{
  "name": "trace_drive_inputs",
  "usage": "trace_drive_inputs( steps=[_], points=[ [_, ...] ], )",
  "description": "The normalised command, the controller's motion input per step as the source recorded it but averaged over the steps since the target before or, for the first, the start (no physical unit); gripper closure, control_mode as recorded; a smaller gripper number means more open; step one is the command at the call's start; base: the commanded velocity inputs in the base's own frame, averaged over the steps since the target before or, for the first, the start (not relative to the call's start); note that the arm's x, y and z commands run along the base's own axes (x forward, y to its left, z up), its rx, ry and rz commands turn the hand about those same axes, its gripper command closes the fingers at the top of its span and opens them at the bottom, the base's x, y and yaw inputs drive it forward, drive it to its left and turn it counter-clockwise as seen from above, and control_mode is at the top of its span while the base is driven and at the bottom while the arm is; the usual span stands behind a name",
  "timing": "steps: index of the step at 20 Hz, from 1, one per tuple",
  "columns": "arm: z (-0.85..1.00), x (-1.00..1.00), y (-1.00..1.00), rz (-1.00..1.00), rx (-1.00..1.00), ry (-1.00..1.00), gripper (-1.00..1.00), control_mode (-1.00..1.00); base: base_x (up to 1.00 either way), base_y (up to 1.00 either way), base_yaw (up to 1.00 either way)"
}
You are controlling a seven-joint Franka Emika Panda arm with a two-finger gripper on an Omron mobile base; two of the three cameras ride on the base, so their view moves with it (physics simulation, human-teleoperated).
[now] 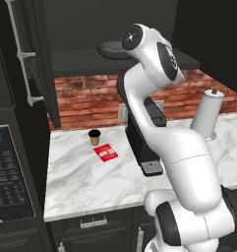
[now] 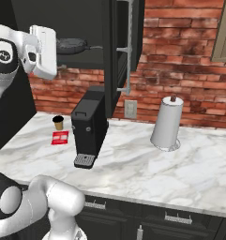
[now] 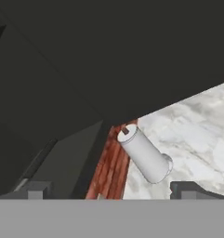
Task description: Pick the pan from the cabinet and place it on the stove. Then turn on the stove burner for the pan.
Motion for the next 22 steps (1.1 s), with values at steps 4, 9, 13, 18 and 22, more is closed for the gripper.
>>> trace_drive_inputs(
  steps=[4,9,13,18,22],
  points=[
    [0.00,0.36,0.00,-0.09,0.00,0.03,-1.00,-1.00,0.00,0.00,0.00],
    [0.00,0.22,-0.21,-0.02,0.00,0.00,-1.00,-1.00,0.00,0.00,0.00],
    [0.00,0.29,-0.31,0.00,0.01,0.02,-1.00,-1.00,0.00,0.00,0.00],
    [0.00,0.43,-0.22,0.00,0.01,0.04,-1.00,-1.00,0.00,0.00,0.00],
    [0.00,0.56,-0.18,0.00,0.01,0.01,-1.00,-1.00,0.00,0.00,0.00]
  ],
)
